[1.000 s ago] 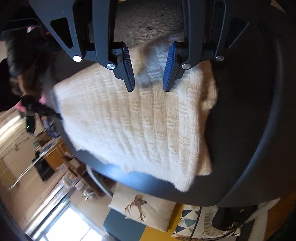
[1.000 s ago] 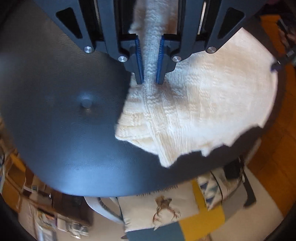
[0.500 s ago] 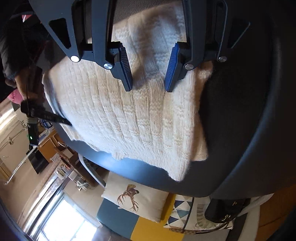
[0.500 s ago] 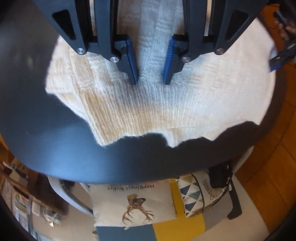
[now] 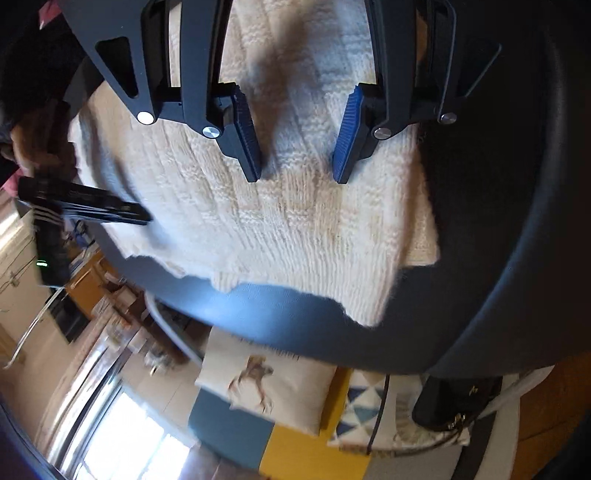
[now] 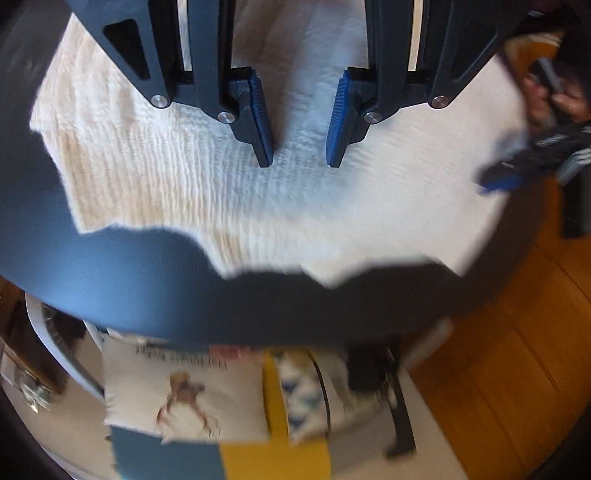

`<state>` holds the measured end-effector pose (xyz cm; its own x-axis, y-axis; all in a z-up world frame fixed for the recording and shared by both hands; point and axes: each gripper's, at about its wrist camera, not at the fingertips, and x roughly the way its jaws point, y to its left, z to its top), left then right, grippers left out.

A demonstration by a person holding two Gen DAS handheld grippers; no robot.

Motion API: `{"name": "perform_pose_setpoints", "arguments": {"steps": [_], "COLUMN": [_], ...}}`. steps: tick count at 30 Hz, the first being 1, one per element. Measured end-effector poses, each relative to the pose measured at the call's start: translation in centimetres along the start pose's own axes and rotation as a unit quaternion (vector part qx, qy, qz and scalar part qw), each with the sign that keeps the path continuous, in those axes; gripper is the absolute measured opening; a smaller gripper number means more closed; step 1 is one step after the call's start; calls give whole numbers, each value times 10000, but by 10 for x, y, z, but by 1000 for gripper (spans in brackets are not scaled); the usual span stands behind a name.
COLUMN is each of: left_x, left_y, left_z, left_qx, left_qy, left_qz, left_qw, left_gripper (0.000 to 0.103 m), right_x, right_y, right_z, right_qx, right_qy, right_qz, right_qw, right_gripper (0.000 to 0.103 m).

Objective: Fold clothes

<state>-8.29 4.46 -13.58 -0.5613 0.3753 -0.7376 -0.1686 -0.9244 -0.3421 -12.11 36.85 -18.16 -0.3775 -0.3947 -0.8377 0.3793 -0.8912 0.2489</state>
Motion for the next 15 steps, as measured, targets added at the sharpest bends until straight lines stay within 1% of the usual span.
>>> {"name": "perform_pose_setpoints", "arguments": {"steps": [2,4,5,7,9,11,13,14,15], "left_x": [-1,4,3,5,2,-6,-26,-34,-35], "left_y": [5,10,9,5,4,0,-8,-12,-16], "left_z": [-2,7,10,18,21,24,22,18,11], "left_qx": [27,70,126,436,636,712,778,750,756], "left_qy": [-73,-36,-10,84,231,270,54,6,62], "left_qz": [-68,-99,-75,88,148,309,337,159,148], "left_qw": [9999,9999,9999,9990,9976,9966,9964,9971,9970], "left_gripper": [43,43,43,43,43,44,44,48,50], "right_x": [12,15,14,9,-9,-33,-60,-69,-75], "right_y": [-5,-7,-5,-3,-9,-16,-21,-24,-27], "right_z": [7,10,9,4,-4,-13,-30,-41,-53], "right_qx": [347,558,559,570,731,880,831,808,794], "right_qy": [107,117,116,117,-41,-250,-390,-361,-317], "right_qz": [85,103,56,112,282,487,694,702,674], "right_qw": [9993,9983,9984,9982,9969,9946,9934,9936,9941], "right_gripper": [28,28,28,28,28,30,30,30,30]}}
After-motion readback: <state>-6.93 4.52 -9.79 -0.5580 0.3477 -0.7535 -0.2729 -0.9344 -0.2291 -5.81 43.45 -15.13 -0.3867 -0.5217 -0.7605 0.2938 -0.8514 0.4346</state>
